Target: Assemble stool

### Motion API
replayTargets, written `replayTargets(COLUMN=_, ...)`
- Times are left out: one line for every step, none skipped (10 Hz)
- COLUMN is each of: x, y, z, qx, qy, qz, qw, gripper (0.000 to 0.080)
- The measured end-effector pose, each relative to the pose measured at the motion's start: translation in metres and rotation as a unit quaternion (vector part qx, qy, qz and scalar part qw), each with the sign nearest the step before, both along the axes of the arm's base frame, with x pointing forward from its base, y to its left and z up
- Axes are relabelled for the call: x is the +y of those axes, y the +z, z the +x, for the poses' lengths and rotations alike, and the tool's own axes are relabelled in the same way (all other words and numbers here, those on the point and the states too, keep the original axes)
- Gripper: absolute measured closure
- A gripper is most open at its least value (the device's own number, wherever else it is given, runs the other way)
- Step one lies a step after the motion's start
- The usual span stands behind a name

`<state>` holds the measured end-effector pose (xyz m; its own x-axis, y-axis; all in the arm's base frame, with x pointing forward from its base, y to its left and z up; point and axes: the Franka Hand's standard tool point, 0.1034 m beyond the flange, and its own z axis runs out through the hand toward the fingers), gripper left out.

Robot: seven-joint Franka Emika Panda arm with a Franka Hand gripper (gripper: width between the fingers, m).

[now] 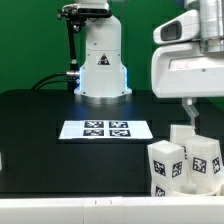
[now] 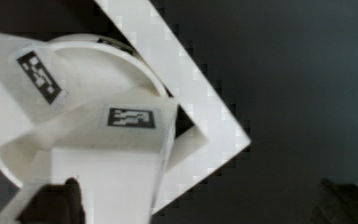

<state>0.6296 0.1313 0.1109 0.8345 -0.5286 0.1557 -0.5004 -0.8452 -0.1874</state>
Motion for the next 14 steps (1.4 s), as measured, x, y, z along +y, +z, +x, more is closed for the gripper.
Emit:
replayTargets(x=-0.003, y=-0.003, z=-0.003, qx=0.003, qy=0.028, qz=-0.011, qw=1.0, gripper=0.015)
replayTargets(x=-0.004, y=-0.002, z=-0.002, qx=0.0, qy=0.065, qz=-0.022, qw=0.998, gripper=0.015)
replayTargets(x=-0.004, y=-0.003, z=-0.003, qx=0.003, qy=0.137, qz=-0.047, qw=0.989, gripper=0.015)
replayTargets(x=-0.001, y=-0.003, z=-0.001, qx=0.01, qy=0.234, qz=-0.083, qw=0.969, gripper=0.015)
replayTargets(x=-0.002, y=-0.003, z=0.0, qx=0.016, qy=0.309, qz=-0.101, qw=0.945, gripper=0.015)
replayTargets(x=-0.004, y=-0.007, z=0.0, qx=0.05, qy=0.409, qz=-0.117, qw=0.903, gripper=0.015)
replayTargets(x=-0.004, y=-0.006, z=0.004, qx=0.052, qy=0.431, qz=-0.121, qw=0.893, gripper=0.015)
replayTargets(x=-0.007, y=-0.006, z=0.005, qx=0.05, qy=0.464, qz=-0.131, qw=0.875, gripper=0.015)
replayTargets(x=-0.01, y=-0.006, z=0.005, qx=0.05, qy=0.489, qz=-0.138, qw=0.86, gripper=0.015)
replayTargets(x=-0.012, y=-0.006, z=0.005, qx=0.05, qy=0.507, qz=-0.143, qw=0.849, gripper=0.015)
replayTargets(x=-0.014, y=-0.008, z=0.005, qx=0.053, qy=0.529, qz=-0.149, qw=0.834, gripper=0.015)
replayTargets(x=-0.017, y=-0.015, z=0.002, qx=0.065, qy=0.536, qz=-0.146, qw=0.829, gripper=0.015)
replayTargets(x=-0.019, y=-0.021, z=0.001, qx=0.067, qy=0.554, qz=-0.151, qw=0.816, gripper=0.015)
replayTargets(x=-0.017, y=-0.031, z=-0.002, qx=0.071, qy=0.563, qz=-0.152, qw=0.809, gripper=0.015)
